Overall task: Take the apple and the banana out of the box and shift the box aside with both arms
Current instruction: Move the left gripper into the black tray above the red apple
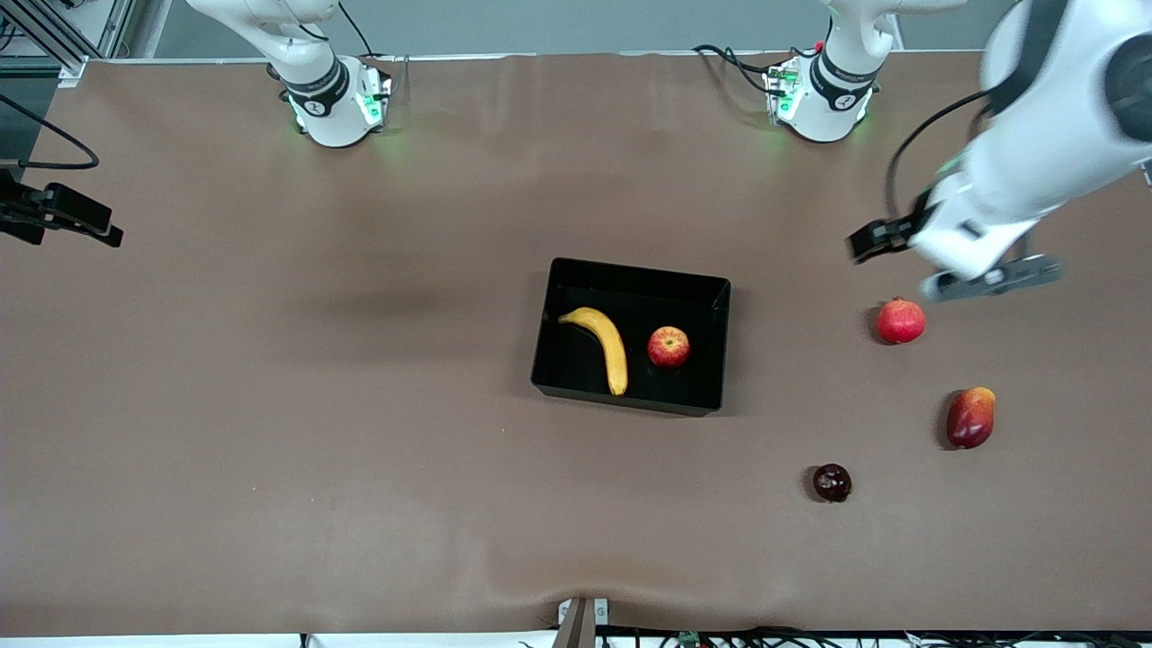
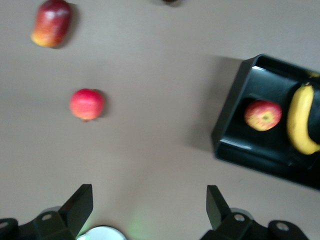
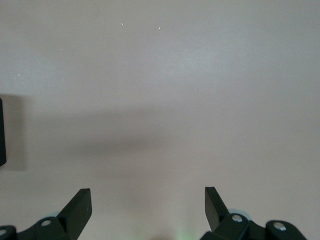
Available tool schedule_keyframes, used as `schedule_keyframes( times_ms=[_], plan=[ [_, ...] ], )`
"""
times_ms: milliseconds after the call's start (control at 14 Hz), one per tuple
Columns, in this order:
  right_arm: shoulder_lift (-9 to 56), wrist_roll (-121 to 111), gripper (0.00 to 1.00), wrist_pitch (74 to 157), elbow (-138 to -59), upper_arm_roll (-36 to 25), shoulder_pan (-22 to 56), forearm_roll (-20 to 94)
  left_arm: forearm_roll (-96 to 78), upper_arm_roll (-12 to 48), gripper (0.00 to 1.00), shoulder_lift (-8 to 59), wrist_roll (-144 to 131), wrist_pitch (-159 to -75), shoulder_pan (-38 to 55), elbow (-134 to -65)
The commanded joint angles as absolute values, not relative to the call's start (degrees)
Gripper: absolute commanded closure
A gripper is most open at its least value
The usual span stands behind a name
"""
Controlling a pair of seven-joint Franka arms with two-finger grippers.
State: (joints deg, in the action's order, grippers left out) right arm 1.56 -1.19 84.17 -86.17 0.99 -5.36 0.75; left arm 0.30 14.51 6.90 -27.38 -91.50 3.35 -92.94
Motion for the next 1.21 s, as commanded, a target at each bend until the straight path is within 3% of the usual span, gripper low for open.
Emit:
schedule_keyframes(
  times_ms=[0, 714, 1143],
  plan=[
    [1.76, -1.14, 0.0, 83.67, -85.43, 1.76, -6.33, 0.18, 0.09, 17.22, 0.0, 11.58, -32.06, -96.57, 3.25, -91.93],
    [1.76, -1.14, 0.0, 83.76, -85.43, 1.76, -6.24, 0.18, 2.28, 17.58, 0.0, 24.15, -54.55, -116.61, 14.31, -94.66],
    [1.93, -1.14, 0.0, 83.85, -85.43, 1.76, -6.07, 0.18, 8.78, 17.67, 0.0, 31.37, -66.44, -121.11, 18.54, -95.01]
  ],
)
